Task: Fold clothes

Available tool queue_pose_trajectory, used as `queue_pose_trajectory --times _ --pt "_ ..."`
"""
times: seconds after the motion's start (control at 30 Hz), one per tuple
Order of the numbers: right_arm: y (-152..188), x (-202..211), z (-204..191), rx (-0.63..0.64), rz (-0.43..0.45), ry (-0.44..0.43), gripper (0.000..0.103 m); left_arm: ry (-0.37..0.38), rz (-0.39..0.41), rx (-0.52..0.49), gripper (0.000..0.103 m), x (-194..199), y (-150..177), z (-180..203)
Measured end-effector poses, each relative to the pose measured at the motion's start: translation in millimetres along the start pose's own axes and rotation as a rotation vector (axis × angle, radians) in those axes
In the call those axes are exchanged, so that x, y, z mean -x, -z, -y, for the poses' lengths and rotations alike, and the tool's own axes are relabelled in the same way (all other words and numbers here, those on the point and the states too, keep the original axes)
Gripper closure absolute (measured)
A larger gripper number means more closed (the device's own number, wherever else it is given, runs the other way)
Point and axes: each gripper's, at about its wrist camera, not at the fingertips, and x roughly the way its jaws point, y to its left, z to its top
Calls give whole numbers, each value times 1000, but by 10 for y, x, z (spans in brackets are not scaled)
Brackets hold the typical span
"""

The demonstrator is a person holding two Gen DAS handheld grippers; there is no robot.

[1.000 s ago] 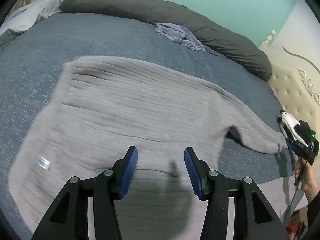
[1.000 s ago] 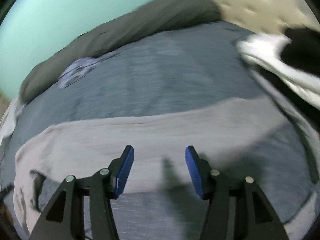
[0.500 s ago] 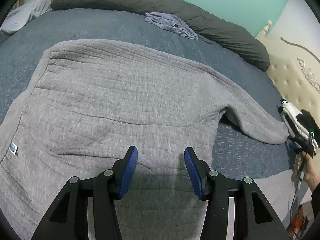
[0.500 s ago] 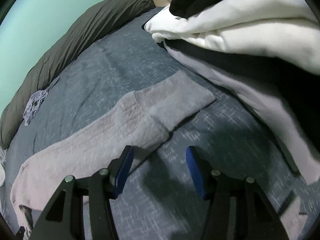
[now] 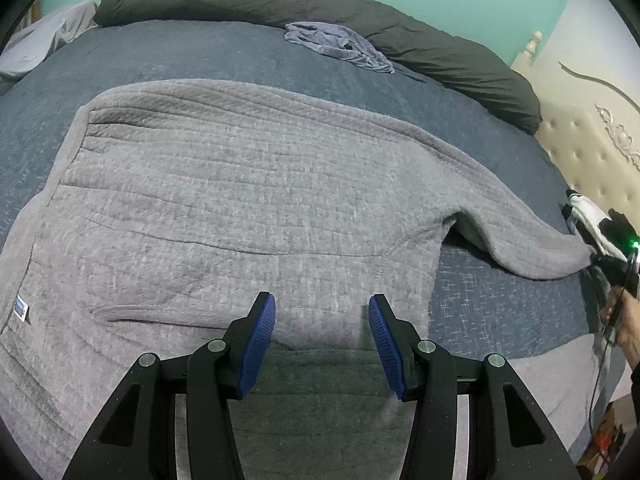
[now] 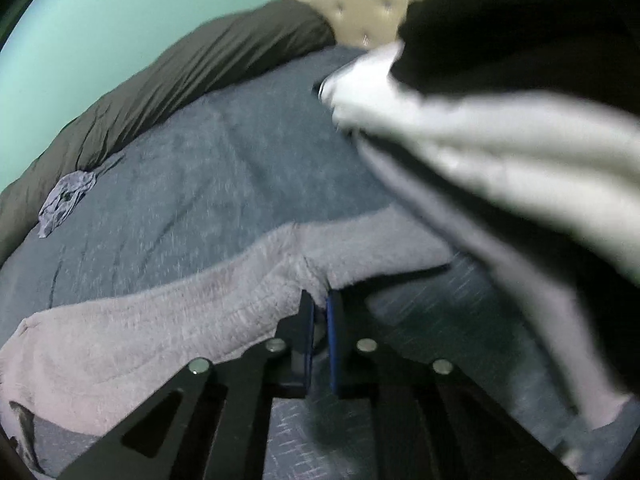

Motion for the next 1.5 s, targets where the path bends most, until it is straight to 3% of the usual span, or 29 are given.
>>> queue_pose_trajectory --times 0.13,0.27,0.33,0.4,0.43,0.57,0.63,0.83,0.93,1.2,1.33,1.4,1.5 --pt "-62 -18 -35 76 -37 78 98 1 3 -5 50 21 5 15" --pt "101 -357 79 76 -212 132 96 4 5 -5 50 30 7 19" --pt "135 -384 134 52 -233 129 92 7 7 -5 50 25 1 18" --pt "102 -292 125 80 -214 174 67 9 8 -5 50 20 -6 18" --pt "85 -246 121 95 -203 197 60 11 8 -5 50 22 -7 19" --pt "-57 79 -86 208 -99 119 58 13 11 -8 50 30 -10 36" --pt "-128 118 -257 290 -78 66 51 13 12 -10 50 33 -11 46" --pt "-320 -405 -789 449 -194 -119 50 13 15 -15 50 44 -13 76" --pt "-332 -532 -972 544 -190 -138 50 11 12 -18 50 25 -12 87" --pt "-169 -804 -1298 664 -288 -222 46 5 -1 -27 49 -36 8 112" --pt "9 -961 -1434 750 -322 -186 45 10 -4 -24 48 -52 8 104" --pt "28 -963 -1448 765 -305 -193 49 8 -6 -24 48 -60 10 105" --pt "53 -963 -1467 784 -282 -202 71 5 -7 -25 48 -66 8 109"
